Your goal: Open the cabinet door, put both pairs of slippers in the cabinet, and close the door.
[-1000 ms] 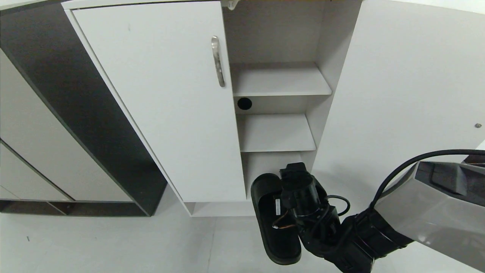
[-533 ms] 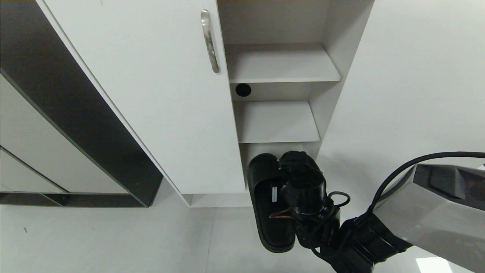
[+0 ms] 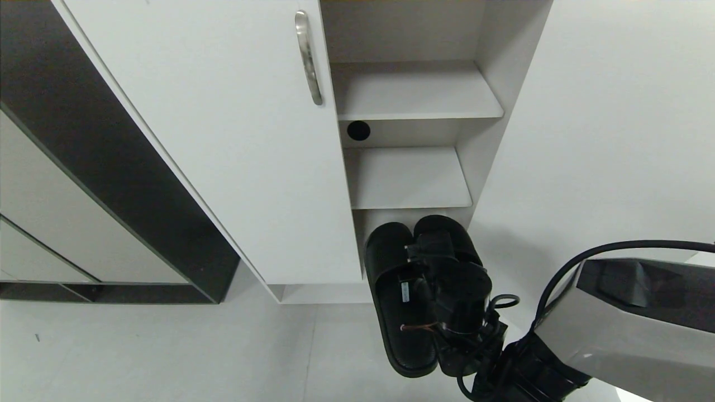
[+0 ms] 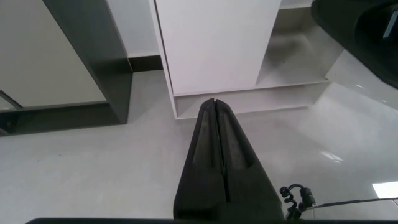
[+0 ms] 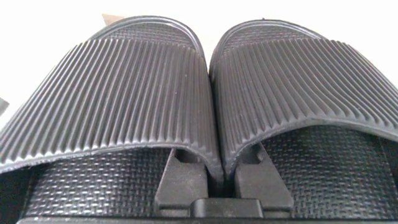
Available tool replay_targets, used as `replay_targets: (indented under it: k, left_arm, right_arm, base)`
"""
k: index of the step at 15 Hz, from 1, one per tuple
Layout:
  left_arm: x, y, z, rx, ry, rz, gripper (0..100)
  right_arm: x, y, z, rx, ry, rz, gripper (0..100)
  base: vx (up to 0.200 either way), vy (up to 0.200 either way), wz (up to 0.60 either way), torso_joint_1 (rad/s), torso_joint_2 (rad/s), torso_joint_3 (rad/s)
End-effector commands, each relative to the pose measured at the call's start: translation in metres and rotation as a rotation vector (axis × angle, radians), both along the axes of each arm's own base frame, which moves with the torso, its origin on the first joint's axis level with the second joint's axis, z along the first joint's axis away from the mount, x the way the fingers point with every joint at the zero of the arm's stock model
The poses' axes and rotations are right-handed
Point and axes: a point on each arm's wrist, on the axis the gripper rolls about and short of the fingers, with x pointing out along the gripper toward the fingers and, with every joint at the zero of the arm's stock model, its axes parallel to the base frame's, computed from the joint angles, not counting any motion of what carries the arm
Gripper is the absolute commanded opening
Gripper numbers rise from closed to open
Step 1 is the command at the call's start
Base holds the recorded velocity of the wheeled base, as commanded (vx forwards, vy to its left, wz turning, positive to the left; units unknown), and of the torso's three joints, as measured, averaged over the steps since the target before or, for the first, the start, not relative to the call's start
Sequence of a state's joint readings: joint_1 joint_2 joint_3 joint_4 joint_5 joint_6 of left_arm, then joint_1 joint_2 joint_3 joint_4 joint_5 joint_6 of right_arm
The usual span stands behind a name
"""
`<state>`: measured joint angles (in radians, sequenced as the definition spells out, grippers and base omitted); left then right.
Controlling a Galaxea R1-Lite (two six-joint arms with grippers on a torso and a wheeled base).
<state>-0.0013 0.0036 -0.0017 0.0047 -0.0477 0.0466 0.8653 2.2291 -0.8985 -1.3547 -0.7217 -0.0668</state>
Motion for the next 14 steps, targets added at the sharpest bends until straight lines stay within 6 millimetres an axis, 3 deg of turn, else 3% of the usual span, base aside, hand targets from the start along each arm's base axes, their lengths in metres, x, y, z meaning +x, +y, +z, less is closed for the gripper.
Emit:
replay_targets:
  k: [1, 2, 14]
  left_arm:
    - [-0.0001, 0.0, -0.0001, -0.001, -0.002, 0.0, 0]
    - [0.0, 0.0, -0.0001, 0.001, -0.001, 0.0, 0]
    - [-0.0001, 0.0, -0.0001, 0.001, -0.002, 0.0, 0]
  right_arm:
    - [0.0047, 0.0006, -0.0081, -0.015, 0.014, -0.013, 0]
    - [0.0063, -0.0005, -0.0088, -0.018, 0.017, -0.024, 0]
    - [0.0076, -0.0003, -0.0086, -0.015, 0.014, -0.036, 0]
  base:
    - [0.0, 0.0, 0.0, 0.0, 0.0, 0.0]
    - [0.0, 0.0, 0.0, 0.0, 0.0, 0.0]
    - [0.2, 0.0, 0.0, 0.002, 0.0, 0.003]
